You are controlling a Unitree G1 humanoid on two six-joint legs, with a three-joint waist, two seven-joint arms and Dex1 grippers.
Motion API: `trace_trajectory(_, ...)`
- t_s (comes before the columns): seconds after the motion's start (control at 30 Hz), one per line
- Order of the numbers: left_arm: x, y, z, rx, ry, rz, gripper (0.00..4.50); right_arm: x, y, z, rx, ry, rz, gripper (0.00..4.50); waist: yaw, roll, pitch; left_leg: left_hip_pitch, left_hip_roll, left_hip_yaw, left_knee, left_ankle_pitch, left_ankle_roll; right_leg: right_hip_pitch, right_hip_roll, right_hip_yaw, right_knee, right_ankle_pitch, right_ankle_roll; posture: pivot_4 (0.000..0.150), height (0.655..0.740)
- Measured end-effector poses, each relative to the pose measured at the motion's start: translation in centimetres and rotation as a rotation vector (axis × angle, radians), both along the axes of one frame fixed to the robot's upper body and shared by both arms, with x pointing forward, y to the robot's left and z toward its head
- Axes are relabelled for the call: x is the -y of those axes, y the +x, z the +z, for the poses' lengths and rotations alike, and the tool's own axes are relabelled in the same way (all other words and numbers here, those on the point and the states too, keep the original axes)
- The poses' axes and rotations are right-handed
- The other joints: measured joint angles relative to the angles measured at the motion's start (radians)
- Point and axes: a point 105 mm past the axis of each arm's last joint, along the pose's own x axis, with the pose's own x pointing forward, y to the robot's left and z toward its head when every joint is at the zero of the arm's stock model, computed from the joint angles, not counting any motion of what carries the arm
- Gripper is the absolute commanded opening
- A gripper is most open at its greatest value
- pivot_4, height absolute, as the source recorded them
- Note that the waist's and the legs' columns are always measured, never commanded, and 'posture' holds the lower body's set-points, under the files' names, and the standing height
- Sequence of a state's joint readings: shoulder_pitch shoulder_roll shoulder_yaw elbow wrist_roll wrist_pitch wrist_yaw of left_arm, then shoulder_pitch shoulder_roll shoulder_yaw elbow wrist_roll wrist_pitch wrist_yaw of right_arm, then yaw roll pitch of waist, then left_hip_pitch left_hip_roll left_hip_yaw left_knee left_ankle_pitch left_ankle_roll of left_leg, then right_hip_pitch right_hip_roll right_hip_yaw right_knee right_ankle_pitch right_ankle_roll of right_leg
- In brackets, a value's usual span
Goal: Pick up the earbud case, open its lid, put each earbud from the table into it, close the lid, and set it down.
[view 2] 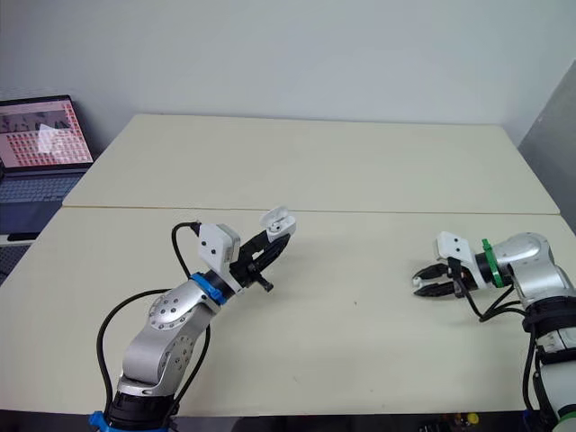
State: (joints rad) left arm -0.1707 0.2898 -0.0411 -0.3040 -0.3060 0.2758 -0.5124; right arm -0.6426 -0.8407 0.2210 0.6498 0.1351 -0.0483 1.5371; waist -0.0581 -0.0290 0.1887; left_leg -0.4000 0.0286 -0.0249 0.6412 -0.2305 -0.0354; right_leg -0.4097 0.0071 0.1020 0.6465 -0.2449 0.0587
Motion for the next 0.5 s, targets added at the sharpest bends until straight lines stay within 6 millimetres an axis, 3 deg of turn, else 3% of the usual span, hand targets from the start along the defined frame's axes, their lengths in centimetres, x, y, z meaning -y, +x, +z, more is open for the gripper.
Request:
trace_trajectory(0.2,0.3,0.0,0.0,-0.001,-0.002,-0.007,0.75,-0.5,0.6,-0.9,0.005,0.03,-0.009,3.92,0.0,0.0,0.0,0.001,0.0,-0.001,0.002,0.0,0.0,0.002,0.0,0.0,0.001,0.0,0.0,0.15,0.74)
trace_trajectory(0.37,0.4,-0.1,-0.1,-0.003,-0.001,-0.012,0.75,0.6,0.4,-0.7,-0.004,0.021,-0.057,3.92,0.002,0.0,0.0,0.001,-0.001,-0.001,0.004,0.0,0.0,0.003,-0.001,0.0,0.001,0.001,0.001,0.15,0.74)
trace_trajectory(0.5,0.1,-0.2,-0.5,-0.015,0.002,-0.003,0.75,1.4,0.1,0.4,-0.009,0.111,-0.236,3.92,0.008,0.0,0.0,0.0,-0.001,-0.002,0.003,0.0,0.0,0.003,-0.001,-0.001,0.001,0.001,0.001,0.15,0.74)
